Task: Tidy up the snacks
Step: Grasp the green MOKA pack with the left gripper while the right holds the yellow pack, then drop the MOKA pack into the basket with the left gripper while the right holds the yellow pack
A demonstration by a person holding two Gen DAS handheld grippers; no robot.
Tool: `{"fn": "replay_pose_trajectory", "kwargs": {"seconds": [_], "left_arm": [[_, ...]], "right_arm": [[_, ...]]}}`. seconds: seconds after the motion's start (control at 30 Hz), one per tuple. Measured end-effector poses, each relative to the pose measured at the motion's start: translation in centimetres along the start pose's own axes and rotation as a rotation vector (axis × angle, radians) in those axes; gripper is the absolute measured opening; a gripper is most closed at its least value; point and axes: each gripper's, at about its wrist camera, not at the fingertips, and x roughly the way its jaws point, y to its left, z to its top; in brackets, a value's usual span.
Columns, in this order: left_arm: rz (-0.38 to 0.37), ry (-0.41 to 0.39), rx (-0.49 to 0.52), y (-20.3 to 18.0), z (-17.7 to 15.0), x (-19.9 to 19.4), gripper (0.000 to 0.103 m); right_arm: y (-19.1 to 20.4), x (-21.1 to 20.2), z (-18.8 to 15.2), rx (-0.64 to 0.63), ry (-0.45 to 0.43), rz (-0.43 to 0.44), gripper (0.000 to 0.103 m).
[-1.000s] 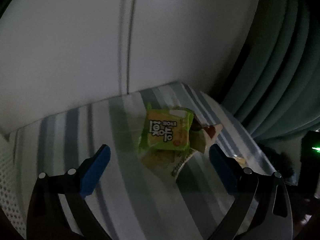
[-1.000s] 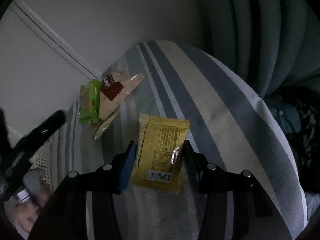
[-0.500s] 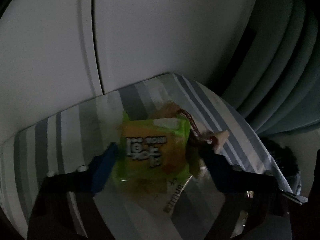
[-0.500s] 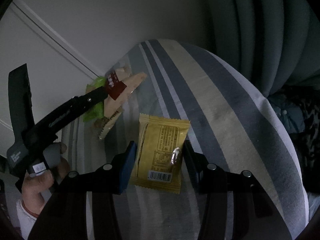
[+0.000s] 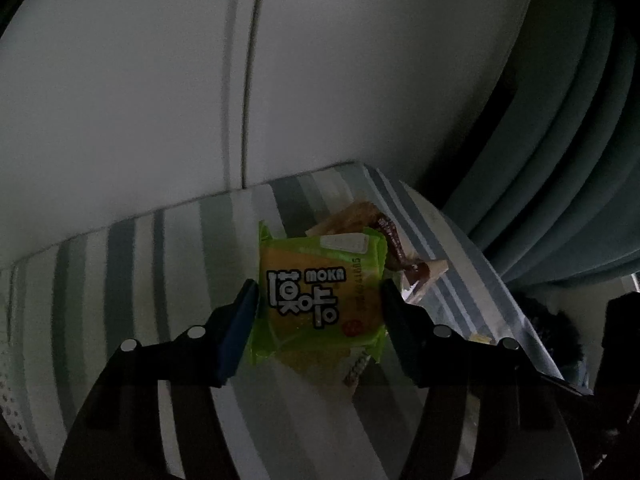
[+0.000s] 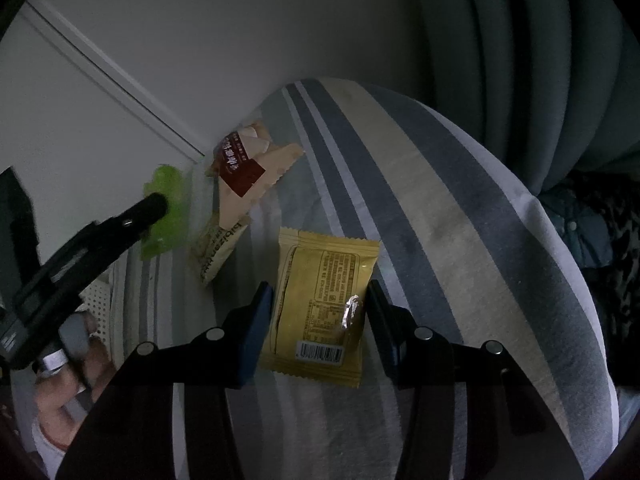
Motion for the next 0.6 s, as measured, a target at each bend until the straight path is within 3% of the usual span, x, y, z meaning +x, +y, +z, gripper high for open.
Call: {"fn": "replay_pose_trajectory", "kwargs": {"seconds": [0.6], "left_arm": [[0.086,-0.145,-0.038,2.3,-3.8,-13.8,0.063]], "right_arm": [[1.1,-1.6,-0.4,-0.061,-0.066,0.09,0.048]]}}
